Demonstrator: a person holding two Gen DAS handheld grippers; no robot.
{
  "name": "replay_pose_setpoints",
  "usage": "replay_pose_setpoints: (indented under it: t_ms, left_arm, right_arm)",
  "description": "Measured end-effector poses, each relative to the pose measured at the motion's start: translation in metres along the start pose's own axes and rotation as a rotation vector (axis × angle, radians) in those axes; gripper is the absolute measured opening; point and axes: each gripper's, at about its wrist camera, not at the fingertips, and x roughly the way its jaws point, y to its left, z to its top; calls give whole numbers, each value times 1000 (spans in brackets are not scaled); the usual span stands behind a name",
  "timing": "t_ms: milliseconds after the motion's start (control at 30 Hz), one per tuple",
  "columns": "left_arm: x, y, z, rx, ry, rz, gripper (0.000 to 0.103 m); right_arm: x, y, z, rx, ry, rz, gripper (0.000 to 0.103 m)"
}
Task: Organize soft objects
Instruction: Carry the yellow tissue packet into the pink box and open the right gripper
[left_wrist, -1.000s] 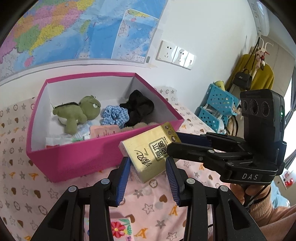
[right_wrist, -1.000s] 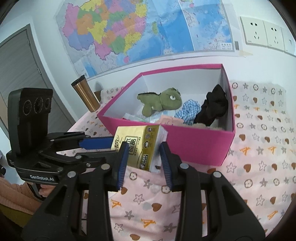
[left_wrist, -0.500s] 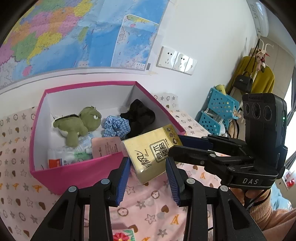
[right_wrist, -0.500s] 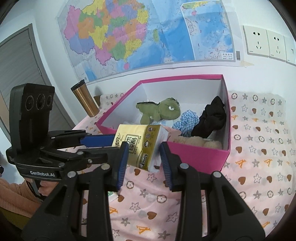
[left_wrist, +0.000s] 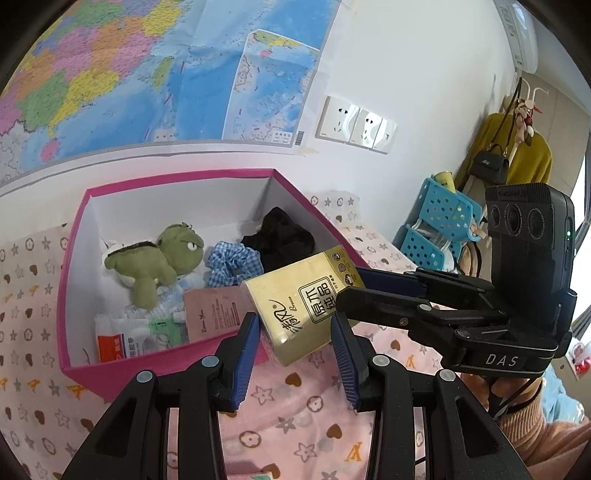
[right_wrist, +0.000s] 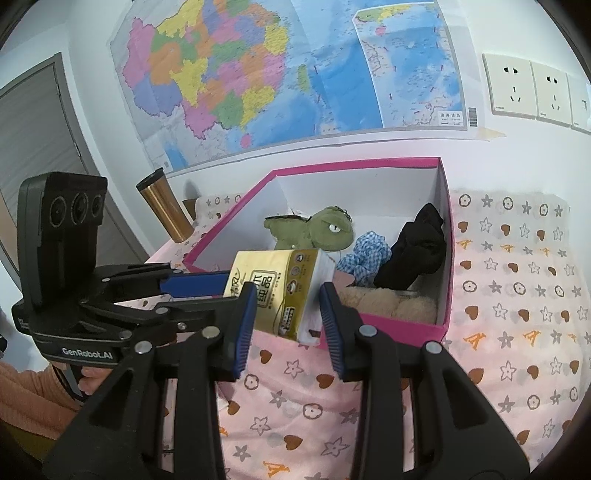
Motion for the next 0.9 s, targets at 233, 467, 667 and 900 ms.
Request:
replay_pose_setpoints:
  t_ms: [233,467,667,900]
  left_arm:
    - [5,4,8,-10,0,-1,39]
    - [13,10,15,-23,9,9,39]
    - [20,17,22,-47,20,-12,39]
    - [25,18,27,-47,30,-5,39]
  right_arm:
    - [4,-7,8,12,-9,4,38]
    - [12,-11,17,14,-6,-5,38]
    - [22,-21,24,39,7,-9,38]
    - [32,-33,31,71,19,-7,38]
